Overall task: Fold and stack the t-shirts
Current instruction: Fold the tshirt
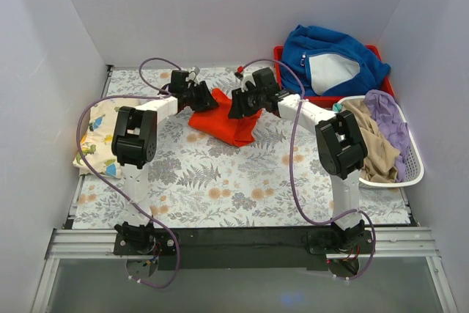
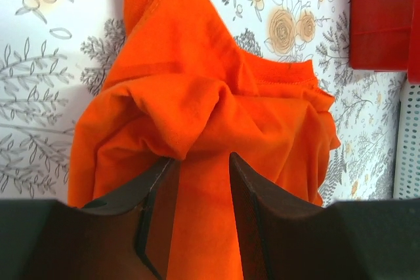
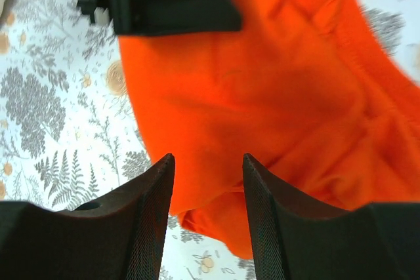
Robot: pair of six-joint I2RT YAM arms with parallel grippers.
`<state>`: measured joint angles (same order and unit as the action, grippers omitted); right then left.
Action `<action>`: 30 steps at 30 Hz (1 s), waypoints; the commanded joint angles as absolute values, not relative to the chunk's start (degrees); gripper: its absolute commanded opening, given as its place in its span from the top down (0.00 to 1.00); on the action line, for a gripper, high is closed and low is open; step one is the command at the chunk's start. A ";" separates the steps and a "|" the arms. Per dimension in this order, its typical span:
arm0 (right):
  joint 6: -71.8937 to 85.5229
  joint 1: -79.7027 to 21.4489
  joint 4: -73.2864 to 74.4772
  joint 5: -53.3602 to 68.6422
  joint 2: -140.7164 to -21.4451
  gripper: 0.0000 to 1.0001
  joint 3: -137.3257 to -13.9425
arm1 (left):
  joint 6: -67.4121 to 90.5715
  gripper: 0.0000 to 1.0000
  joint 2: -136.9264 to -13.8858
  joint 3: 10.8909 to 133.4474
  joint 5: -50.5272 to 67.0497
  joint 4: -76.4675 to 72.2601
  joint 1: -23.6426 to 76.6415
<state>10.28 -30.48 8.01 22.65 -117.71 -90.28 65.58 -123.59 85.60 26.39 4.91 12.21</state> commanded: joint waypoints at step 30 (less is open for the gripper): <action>8.79 -31.82 12.04 19.42 -122.35 0.48 -83.16 | 56.25 0.64 -126.84 98.80 10.63 10.37 11.07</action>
<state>11.31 -31.94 5.87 22.70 -124.64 -87.99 57.10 -134.21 101.65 12.36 7.92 11.88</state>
